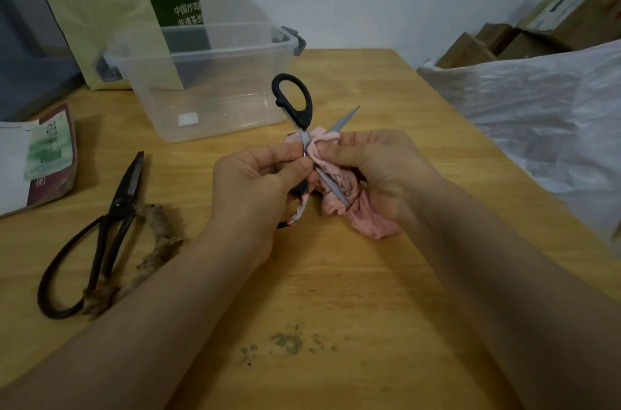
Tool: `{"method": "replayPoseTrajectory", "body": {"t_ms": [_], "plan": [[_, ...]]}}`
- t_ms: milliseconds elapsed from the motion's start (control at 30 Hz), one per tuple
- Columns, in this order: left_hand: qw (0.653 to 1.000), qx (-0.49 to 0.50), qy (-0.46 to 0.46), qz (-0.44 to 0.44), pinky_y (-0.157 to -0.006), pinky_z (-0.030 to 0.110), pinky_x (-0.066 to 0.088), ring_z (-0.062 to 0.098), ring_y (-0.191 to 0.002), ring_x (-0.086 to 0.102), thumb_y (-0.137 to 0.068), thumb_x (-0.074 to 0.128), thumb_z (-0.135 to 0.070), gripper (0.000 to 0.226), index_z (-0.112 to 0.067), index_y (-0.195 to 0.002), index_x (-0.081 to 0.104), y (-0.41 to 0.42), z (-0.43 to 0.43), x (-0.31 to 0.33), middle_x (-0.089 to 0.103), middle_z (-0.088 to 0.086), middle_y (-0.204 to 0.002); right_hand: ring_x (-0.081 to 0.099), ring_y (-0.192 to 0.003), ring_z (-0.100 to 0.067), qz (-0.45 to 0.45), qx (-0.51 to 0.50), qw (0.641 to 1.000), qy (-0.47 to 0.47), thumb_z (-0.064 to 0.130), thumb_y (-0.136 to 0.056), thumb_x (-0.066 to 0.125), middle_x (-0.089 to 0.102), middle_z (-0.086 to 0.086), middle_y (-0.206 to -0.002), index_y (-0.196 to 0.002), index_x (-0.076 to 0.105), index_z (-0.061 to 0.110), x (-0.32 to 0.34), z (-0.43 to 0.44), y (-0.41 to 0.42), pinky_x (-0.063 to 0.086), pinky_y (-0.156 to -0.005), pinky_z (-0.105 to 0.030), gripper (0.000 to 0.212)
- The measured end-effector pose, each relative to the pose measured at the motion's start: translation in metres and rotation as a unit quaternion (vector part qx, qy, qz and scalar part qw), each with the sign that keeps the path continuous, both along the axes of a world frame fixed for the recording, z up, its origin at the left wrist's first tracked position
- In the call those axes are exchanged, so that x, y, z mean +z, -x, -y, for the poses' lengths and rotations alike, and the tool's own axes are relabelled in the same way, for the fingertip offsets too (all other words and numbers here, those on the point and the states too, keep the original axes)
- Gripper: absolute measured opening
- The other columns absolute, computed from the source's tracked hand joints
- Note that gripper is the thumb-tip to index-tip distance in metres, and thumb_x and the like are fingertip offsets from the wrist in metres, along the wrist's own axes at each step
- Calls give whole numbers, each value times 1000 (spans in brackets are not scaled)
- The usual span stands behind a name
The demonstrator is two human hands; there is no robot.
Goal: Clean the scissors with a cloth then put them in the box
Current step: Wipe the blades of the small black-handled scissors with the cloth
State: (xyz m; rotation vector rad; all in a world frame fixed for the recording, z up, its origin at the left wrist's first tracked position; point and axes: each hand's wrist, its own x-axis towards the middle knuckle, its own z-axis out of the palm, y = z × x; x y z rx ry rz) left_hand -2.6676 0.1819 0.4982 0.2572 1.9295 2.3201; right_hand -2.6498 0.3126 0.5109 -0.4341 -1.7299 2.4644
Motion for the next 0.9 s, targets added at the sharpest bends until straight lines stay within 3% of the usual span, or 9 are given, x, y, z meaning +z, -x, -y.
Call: {"method": "replayPoseTrajectory", "body": {"t_ms": [133,233,400,500,667,800,900], "plan": [[1000,-17,-12,7,-52,18,51,13,-56,63,-82,63,4,16,1,-97,68,-1,-4,3,69,14,-75,67,-57,-28,-3,-32,999,34,3,-65,75,69,-22,-73,-91,66,-11,3,-8,3,59,-54,-37,31],[1000,-14,-15,11,-54,19,53,14,-58,64,-82,64,5,13,-2,-92,69,-1,-4,3,71,11,-70,69,-68,-28,2,-55,998,34,6,-70,75,71,-21,-83,-93,68,-7,3,-11,5,60,-67,-41,27],[1000,16,-9,12,-50,17,51,10,-55,64,-79,66,4,14,-9,-81,69,-1,-1,3,70,0,-62,68,-57,-24,-5,9,1000,-14,2,-66,74,70,-21,-72,-85,69,-7,-3,1,2,60,-59,-33,22],[1000,3,-9,9,-50,16,50,9,-53,64,-80,65,4,14,-10,-80,68,-1,-3,4,70,1,-61,67,-54,-25,0,-15,1000,10,2,-67,75,69,-20,-67,-83,68,-9,0,-4,4,59,-53,-34,21],[1000,-11,-13,15,-49,18,50,14,-54,61,-82,64,5,11,-5,-87,68,-3,-4,3,68,10,-65,71,-71,-27,23,-66,998,-4,9,-66,79,72,-19,-82,-92,71,-4,1,-14,6,60,-67,-41,30],[1000,13,14,6,-57,20,54,18,-67,64,-80,67,2,12,-8,-86,69,0,-1,0,70,10,-77,68,-58,-24,25,3,1000,-19,1,-69,74,70,-19,-69,-84,69,-7,-1,-3,1,60,-57,-34,18],[1000,-2,12,3,-58,20,55,13,-62,65,-80,66,3,13,-8,-86,69,0,-2,1,71,5,-69,68,-55,-23,23,-25,999,-15,0,-72,74,70,-17,-66,-83,68,-7,1,-5,3,58,-51,-32,15]]}}
